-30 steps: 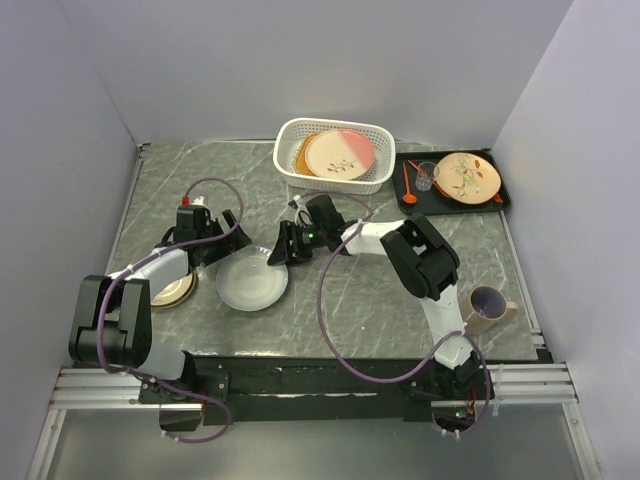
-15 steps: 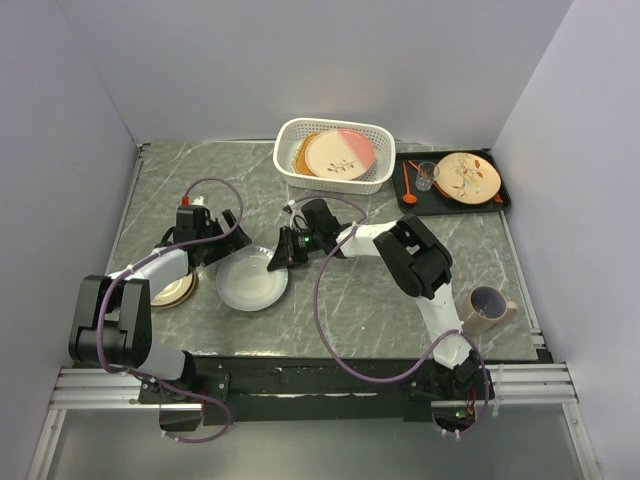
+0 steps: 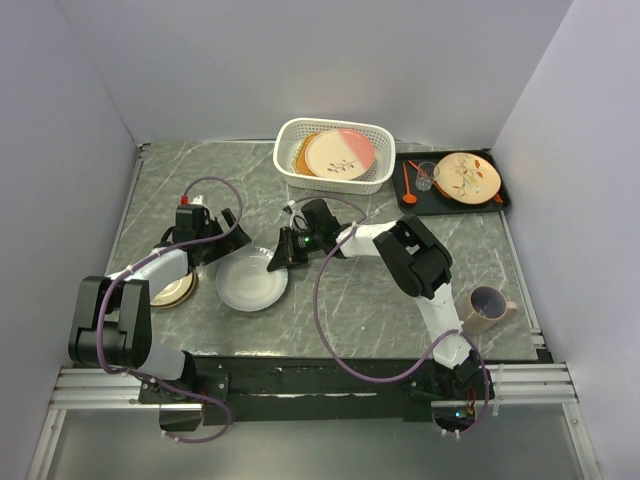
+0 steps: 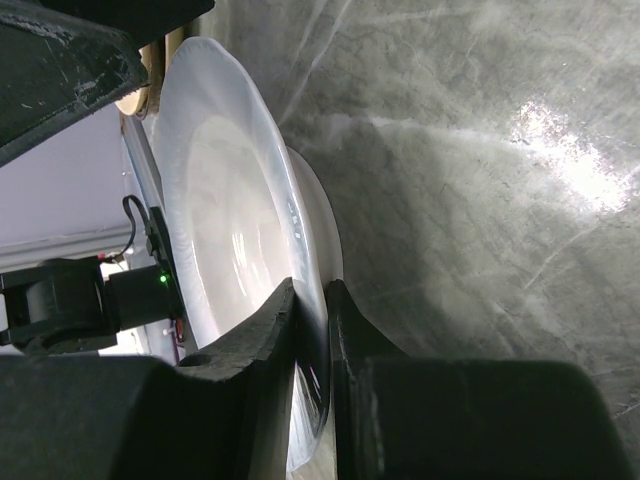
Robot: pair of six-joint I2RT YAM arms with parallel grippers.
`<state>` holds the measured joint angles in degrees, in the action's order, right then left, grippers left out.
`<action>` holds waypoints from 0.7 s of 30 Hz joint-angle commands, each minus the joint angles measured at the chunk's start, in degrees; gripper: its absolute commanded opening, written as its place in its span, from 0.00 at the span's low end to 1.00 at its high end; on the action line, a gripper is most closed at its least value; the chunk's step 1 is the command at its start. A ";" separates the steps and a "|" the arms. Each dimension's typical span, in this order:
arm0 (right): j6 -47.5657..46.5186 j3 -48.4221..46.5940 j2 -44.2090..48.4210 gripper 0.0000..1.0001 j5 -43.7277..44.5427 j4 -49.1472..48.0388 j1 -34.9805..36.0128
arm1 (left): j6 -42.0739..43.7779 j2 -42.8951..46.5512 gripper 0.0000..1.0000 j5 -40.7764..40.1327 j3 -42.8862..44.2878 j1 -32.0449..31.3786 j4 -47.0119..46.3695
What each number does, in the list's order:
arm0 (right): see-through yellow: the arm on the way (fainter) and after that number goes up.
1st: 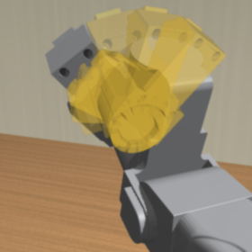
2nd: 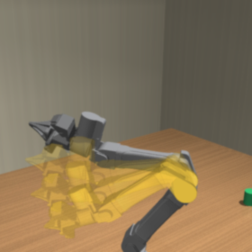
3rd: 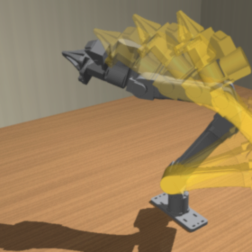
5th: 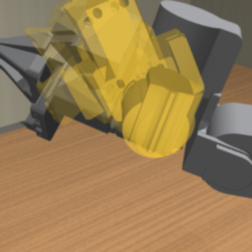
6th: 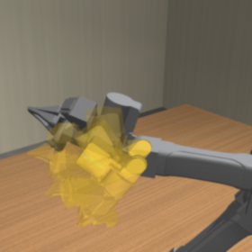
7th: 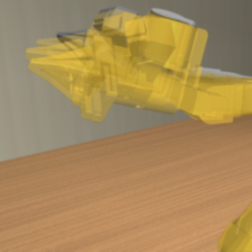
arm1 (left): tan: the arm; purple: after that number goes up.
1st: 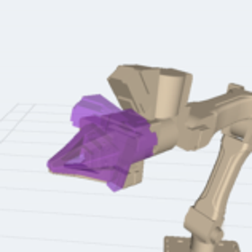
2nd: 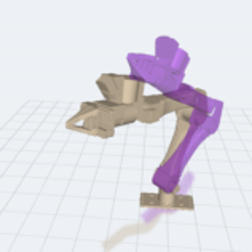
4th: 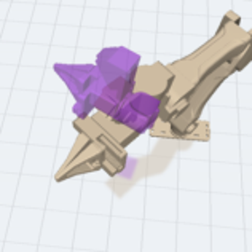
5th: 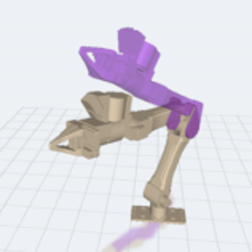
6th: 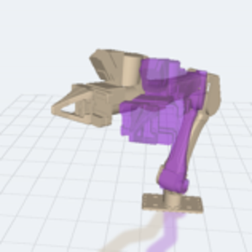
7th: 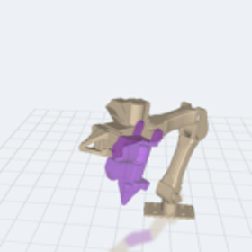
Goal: Place the plates into the plastic bin on the countertop
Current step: Pick up the plate at the center of the board.
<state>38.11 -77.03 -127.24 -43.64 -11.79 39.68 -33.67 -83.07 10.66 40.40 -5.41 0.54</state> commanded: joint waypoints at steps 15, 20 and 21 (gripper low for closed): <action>-2.25 0.39 2.70 0.00 2.33 2.47 -0.22 | -0.69 1.07 0.99 -0.20 0.29 0.84 -4.49; -2.69 1.36 4.72 0.00 2.94 3.00 -1.27 | -1.22 1.33 0.99 0.42 -0.23 1.10 -5.54; -2.60 1.53 4.89 0.00 2.86 2.74 -1.45 | -1.31 1.76 0.99 0.59 -0.41 1.10 -5.63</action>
<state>37.69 -76.47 -126.08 -42.68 -10.59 39.33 -34.09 -83.07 10.66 40.40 -4.67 -1.87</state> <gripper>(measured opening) 0.208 0.994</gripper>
